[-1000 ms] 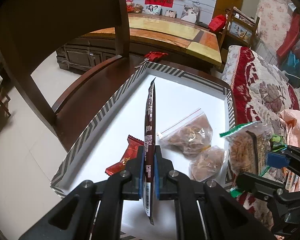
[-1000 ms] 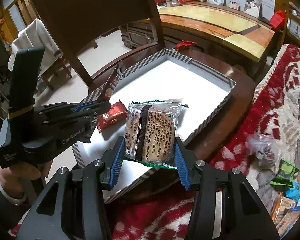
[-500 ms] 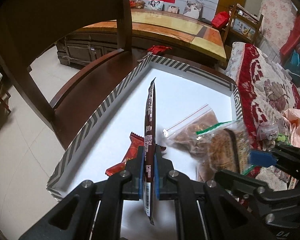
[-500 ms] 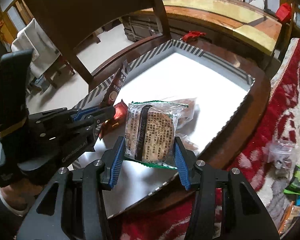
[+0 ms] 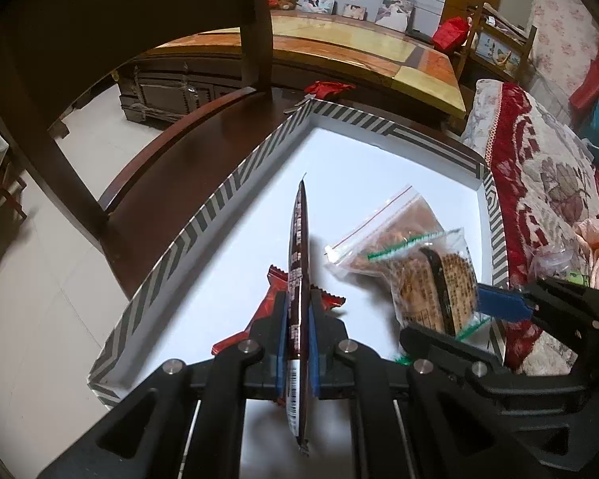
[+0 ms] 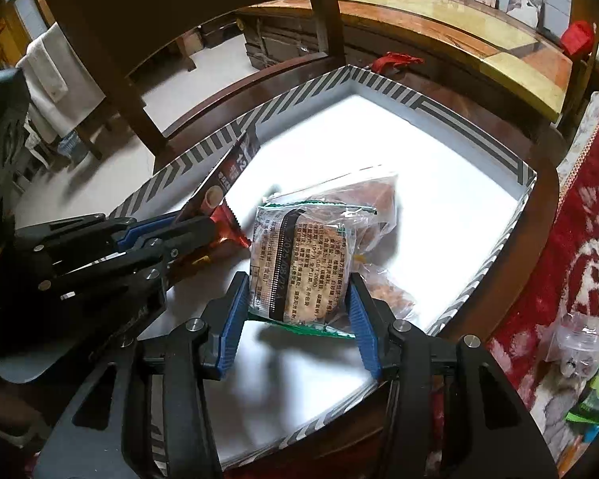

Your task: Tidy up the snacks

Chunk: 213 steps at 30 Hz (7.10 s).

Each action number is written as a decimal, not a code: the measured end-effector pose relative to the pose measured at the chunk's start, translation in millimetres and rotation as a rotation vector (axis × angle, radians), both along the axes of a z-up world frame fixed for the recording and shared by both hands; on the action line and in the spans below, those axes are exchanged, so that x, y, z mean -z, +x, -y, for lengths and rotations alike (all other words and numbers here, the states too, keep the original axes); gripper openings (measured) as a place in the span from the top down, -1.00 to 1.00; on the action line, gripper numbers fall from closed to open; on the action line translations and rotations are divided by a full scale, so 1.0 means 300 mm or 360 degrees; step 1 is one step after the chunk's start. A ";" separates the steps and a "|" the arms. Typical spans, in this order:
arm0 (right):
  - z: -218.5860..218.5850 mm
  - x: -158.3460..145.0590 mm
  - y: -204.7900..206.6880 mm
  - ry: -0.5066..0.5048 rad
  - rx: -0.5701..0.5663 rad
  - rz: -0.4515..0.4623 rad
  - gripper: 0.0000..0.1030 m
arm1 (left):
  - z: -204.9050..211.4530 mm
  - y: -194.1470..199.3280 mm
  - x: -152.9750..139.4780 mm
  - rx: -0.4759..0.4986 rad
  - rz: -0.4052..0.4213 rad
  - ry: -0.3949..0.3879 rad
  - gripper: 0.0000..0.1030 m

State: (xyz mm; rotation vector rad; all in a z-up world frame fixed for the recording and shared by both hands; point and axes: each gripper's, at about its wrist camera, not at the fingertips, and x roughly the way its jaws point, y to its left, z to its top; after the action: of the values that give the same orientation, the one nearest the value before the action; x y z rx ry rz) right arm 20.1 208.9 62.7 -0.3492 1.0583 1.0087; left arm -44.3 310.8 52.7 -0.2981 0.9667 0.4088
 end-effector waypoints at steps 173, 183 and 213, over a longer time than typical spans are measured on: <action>0.320 -0.196 -0.105 0.0232 0.0084 0.0048 0.57 | 0.179 -0.137 -0.160 -0.0081 0.0182 0.0027 0.17; 0.177 -0.143 -0.093 0.0221 -0.0016 -0.0060 0.57 | 0.100 -0.147 -0.114 -0.0178 0.0123 0.0037 0.16; 0.066 -0.056 -0.001 0.0195 0.0027 -0.0122 0.41 | 0.069 -0.107 -0.039 -0.0229 -0.0001 0.0052 -0.08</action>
State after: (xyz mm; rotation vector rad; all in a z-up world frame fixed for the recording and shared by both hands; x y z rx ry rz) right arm 19.9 189.0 79.5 -0.2026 1.0612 1.0735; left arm -76.4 290.0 64.3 -0.3393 0.9412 0.5552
